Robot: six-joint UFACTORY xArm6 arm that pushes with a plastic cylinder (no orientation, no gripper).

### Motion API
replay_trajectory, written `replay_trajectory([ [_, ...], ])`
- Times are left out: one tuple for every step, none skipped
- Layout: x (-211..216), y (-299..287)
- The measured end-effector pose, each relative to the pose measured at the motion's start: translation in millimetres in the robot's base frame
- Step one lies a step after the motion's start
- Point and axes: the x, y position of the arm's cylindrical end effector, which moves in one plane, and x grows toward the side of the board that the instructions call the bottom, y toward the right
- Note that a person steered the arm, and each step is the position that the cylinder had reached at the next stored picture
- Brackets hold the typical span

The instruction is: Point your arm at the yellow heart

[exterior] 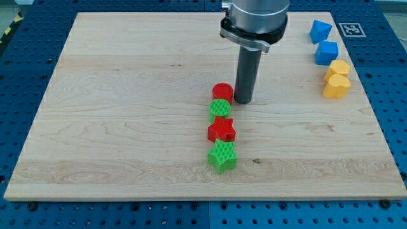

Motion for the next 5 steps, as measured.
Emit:
replay_trajectory([
  [9.0, 38.0],
  [9.0, 46.0],
  [11.9, 60.1],
  [15.6, 65.7],
  [15.6, 65.7],
])
